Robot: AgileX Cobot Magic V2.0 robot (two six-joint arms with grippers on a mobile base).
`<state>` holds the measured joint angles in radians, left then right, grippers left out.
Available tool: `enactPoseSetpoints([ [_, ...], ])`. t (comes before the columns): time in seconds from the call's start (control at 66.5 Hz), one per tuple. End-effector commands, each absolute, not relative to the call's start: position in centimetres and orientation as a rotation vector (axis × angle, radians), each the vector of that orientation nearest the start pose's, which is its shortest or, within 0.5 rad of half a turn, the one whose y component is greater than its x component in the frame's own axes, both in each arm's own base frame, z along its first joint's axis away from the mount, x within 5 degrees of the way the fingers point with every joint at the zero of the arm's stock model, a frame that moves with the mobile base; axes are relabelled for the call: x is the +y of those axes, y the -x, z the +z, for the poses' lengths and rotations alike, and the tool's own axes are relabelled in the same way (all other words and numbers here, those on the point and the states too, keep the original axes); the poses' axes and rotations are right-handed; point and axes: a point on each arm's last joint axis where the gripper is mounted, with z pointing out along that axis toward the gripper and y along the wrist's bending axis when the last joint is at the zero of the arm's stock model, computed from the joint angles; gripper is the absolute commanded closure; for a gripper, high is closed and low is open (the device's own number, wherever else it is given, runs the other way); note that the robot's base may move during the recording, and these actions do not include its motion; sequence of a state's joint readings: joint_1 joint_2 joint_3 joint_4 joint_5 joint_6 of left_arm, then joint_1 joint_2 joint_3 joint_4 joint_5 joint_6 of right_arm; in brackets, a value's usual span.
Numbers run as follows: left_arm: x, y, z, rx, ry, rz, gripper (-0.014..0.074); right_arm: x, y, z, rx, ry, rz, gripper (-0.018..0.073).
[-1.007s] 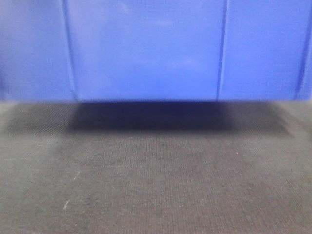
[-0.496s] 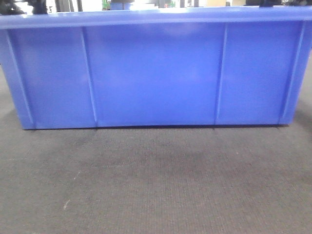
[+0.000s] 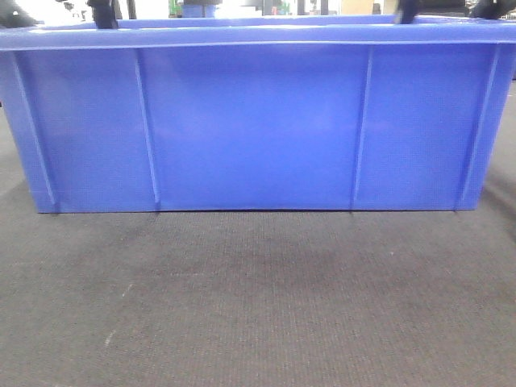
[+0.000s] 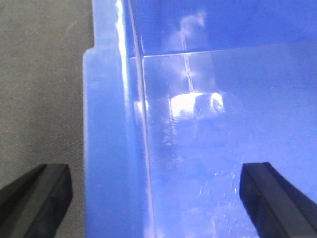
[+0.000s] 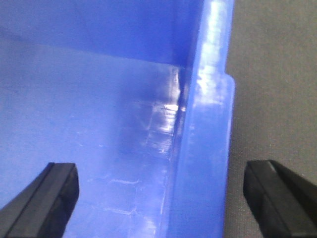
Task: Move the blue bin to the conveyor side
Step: 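Open both grippers and release the blue bin rim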
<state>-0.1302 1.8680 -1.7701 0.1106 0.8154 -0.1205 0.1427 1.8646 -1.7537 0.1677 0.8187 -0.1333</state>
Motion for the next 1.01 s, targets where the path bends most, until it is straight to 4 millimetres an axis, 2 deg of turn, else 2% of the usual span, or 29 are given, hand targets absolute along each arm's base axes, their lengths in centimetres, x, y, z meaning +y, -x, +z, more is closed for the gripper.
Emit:
enactPoseSetpoints([
  [0.0, -4.9, -41.8, 36.4, 2.301, -0.068, 0.0, -0.0014, 6.9, -41.5, 35.5, 2.331, 0.254, 0.196, -0.0009],
  [0.18, -4.3, -38.3, 41.4, 2.2, -0.06, 0.002, -0.0013, 6.2, -38.5, 40.2, 2.229, 0.246, 0.192, -0.0009],
  [0.301, -3.8, -35.1, 44.7, 2.136, -0.052, 0.005, 0.0019, 5.7, -35.0, 44.0, 2.163, 0.249, 0.191, 0.0011],
  [0.406, -3.5, -32.8, 46.6, 2.084, -0.048, 0.004, 0.0119, 5.3, -32.2, 46.0, 2.131, 0.255, 0.192, 0.0125],
  [0.496, -3.1, -30.8, 47.6, 2.049, -0.05, 0.025, 0.0284, 5.1, -30.1, 46.8, 2.107, 0.254, 0.191, 0.0286],
  [0.571, -2.8, -29.3, 47.7, 2.02, -0.057, 0.038, 0.0423, 4.8, -28.5, 46.6, 2.106, 0.253, 0.189, 0.0442],
  [0.706, -2.6, -26.8, 46.3, 1.981, -0.071, 0.03, 0.0632, 4.4, -25.6, 44.7, 2.108, 0.241, 0.186, 0.0644],
  [0.811, -2.5, -24.9, 44.3, 1.946, -0.087, 0.02, 0.0605, 4.1, -23.6, 42.4, 2.091, 0.223, 0.181, 0.0634],
  [0.992, -2.2, -20.8, 41.1, 1.842, -0.107, -0.012, 0.0603, 3.3, -19.6, 37.3, 2.031, 0.186, 0.16, 0.0634],
])
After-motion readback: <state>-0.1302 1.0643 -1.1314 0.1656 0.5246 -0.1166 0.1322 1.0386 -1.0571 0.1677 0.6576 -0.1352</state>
